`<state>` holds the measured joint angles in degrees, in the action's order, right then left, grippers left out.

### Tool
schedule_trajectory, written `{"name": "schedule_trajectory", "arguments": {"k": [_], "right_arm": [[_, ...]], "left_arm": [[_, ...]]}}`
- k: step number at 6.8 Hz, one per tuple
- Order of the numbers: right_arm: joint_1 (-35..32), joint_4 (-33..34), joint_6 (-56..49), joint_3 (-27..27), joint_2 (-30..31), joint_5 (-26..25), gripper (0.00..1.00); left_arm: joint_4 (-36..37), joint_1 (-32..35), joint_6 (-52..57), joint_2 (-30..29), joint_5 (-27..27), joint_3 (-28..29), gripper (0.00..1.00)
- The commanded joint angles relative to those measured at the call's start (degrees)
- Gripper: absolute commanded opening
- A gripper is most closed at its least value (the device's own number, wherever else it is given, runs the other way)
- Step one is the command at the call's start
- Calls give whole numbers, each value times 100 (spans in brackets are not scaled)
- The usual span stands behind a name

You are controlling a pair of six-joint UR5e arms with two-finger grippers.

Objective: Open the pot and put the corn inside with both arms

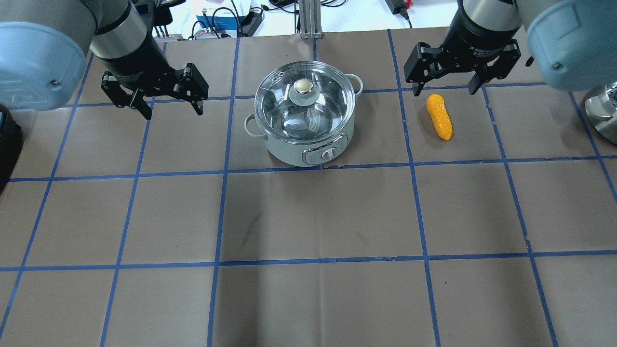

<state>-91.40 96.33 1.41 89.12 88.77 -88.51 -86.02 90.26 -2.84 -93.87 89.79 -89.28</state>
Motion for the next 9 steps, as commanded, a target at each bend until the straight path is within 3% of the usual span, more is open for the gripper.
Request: {"name": "schedule_trajectory", "arguments": {"k": [1,3,5,7,9], "right_arm": [[0,0,0,0,0,0,100],[0,0,0,0,0,0,100],[-9,9,0,0,0,0,100],[0,9,0,0,-9,0,100],[-9,17,9,-9,-9,0,100]], "left_arm": [[50,122,-189,-357,-5,294,100],[-2,674,-516,-875,-14,1241,100],[250,1088,-1198,-1849,-260,1780,100],[846,1326,-1543,-2536,-295,2080,100],[1017,1468,-1824,-2750,-295,2107,100]]}}
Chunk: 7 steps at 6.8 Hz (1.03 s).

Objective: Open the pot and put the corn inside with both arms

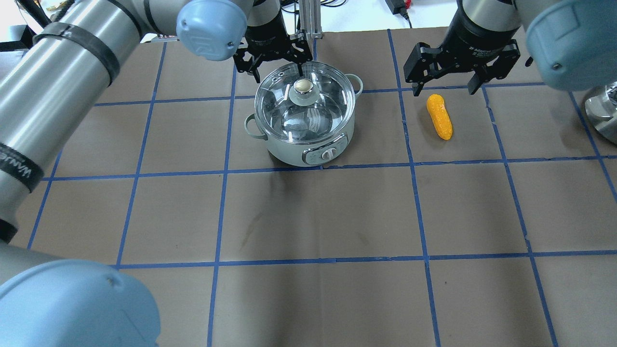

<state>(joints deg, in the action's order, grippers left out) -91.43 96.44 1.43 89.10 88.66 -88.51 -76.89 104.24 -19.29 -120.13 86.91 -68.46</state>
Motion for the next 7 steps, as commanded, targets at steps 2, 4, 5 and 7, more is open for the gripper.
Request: {"name": "schedule_trajectory", "arguments": {"k": [2,4,5,7], "right_arm": [[-6,-2,-11,2,11,0,100],[12,24,-11,-33,2,-9,100],[133,-167,-37,-225,-67,-9,100],[528,-626,-360,-779,-400,-26,97]], "left_arm": [[174,184,-286,-221,-121,25,100],[375,193,-295,-300,-130,25,100],[385,211,-304,-301,-130,8,100],[394,220,-286,-344,-130,-19,100]]}}
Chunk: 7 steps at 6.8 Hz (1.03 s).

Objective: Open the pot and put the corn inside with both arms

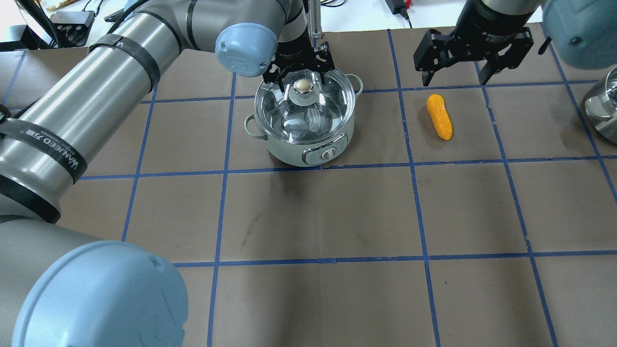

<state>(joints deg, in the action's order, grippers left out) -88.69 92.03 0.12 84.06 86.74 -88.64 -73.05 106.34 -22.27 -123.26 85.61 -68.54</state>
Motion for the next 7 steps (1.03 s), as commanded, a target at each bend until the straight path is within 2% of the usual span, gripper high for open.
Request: {"name": "schedule_trajectory", "arguments": {"k": [1,2,3,4,5,7], "right_arm": [[586,-168,-649,-267,-280,-57,98],[763,50,-906,-293,-681,12,98],[791,557,-1152,-267,-1164,13,98],[800,1058,-1407,-249,-1604,22,98],[792,1706,-1427,-154,-2113,30,98],[792,2867,-1734,371,-2757,22,97]], "left_arm": [[45,70,-6,-92,8,-11,99],[46,97,3,-102,34,-11,87],[37,97,3,-84,52,-19,60],[37,106,-6,-49,52,-28,25],[-15,97,-6,-6,61,-28,7],[-25,97,47,153,70,33,3]]}}
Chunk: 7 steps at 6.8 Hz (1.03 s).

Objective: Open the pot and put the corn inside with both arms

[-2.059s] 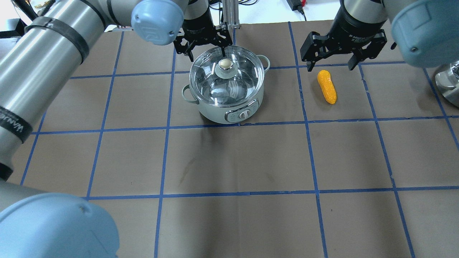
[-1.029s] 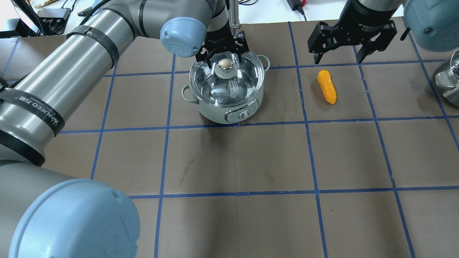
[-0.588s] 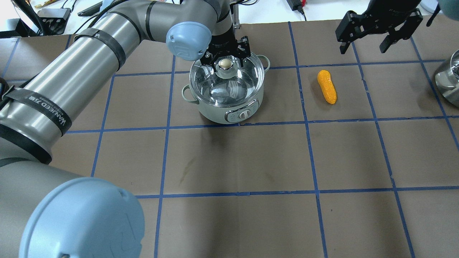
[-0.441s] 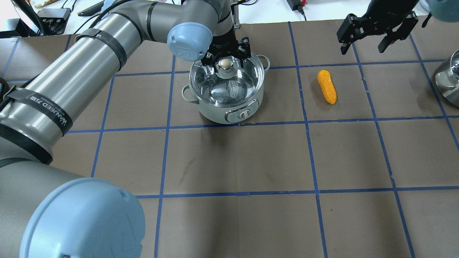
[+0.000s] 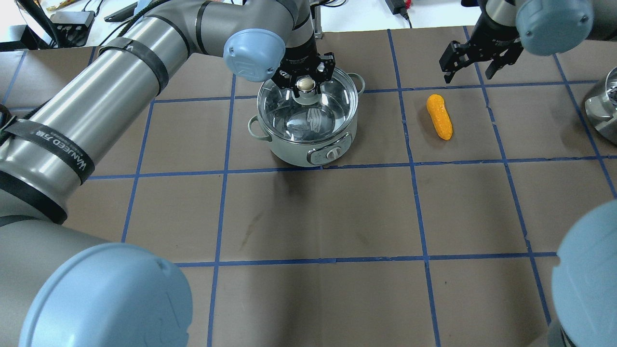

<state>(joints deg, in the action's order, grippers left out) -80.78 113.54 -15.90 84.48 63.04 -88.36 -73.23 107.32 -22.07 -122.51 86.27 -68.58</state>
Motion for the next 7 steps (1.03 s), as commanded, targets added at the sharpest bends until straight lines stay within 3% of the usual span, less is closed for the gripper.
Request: {"name": "schedule_trajectory", "arguments": {"k": [1,2,3,4,5,7], "right_arm": [[1,1261,-228,733,-572,-6,96],[1,1632,-229,1024,-669,-6,90],[1,1740,-221,1027,-722,-6,74],[1,1707,-203,1001,-705,-6,36],[1,1671,-177,913,-688,-14,10],[-33,1636,-28,711,-531,-14,8]], "left_arm": [[-59,-18,27,304,4,29,3],[-425,-158,149,646,13,38,3],[-698,-646,777,849,-22,38,3],[-780,-1130,1166,912,-48,38,3],[-772,-1604,1944,878,-23,-40,3],[-710,-2353,2697,607,196,-128,2]]}}
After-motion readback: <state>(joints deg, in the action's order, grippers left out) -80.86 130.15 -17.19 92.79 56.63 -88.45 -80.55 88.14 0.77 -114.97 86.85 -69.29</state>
